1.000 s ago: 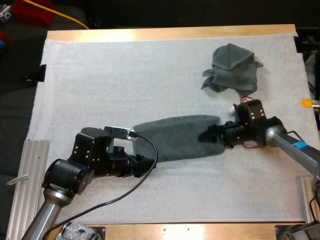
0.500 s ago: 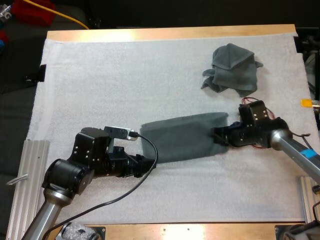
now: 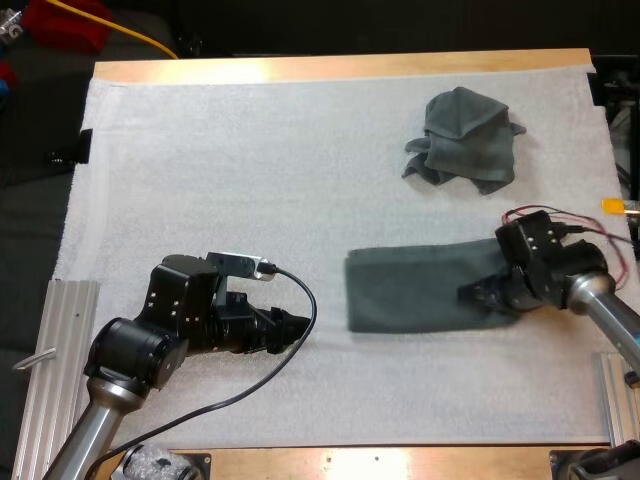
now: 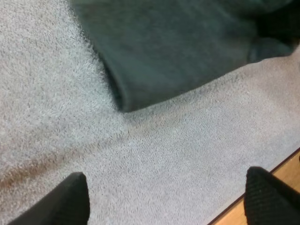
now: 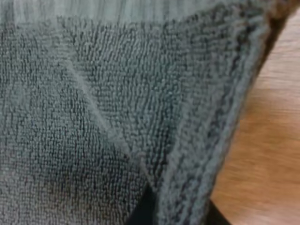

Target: Pick towel from pile, fold and stack

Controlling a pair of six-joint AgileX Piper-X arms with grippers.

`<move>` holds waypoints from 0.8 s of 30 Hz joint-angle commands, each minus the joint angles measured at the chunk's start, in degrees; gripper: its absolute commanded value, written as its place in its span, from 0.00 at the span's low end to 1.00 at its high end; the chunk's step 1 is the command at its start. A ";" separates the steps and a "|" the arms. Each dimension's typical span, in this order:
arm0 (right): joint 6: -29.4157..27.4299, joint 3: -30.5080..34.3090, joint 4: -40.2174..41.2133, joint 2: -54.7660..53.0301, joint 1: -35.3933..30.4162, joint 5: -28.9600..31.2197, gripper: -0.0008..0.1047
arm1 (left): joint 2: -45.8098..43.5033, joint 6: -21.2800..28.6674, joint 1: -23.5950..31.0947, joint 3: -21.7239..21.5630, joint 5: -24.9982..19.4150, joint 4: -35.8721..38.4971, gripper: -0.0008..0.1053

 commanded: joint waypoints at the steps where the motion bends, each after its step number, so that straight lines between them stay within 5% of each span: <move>1: -2.29 -0.90 1.98 -1.10 0.09 4.42 0.02 | -0.40 -0.20 -0.28 -0.34 -0.96 -0.75 0.64; 5: -5.13 -3.28 4.62 -2.47 0.09 10.84 0.02 | -0.40 -0.33 -0.28 -0.34 -1.55 -2.98 0.64; 10: -4.91 -5.96 5.93 -2.56 0.09 10.98 0.02 | -0.40 -0.33 -0.28 -0.34 -3.95 -4.35 0.64; 24: 0.93 -7.96 4.39 -2.56 0.09 -8.89 0.02 | -0.40 -0.66 -0.28 -0.34 -3.94 -4.47 0.64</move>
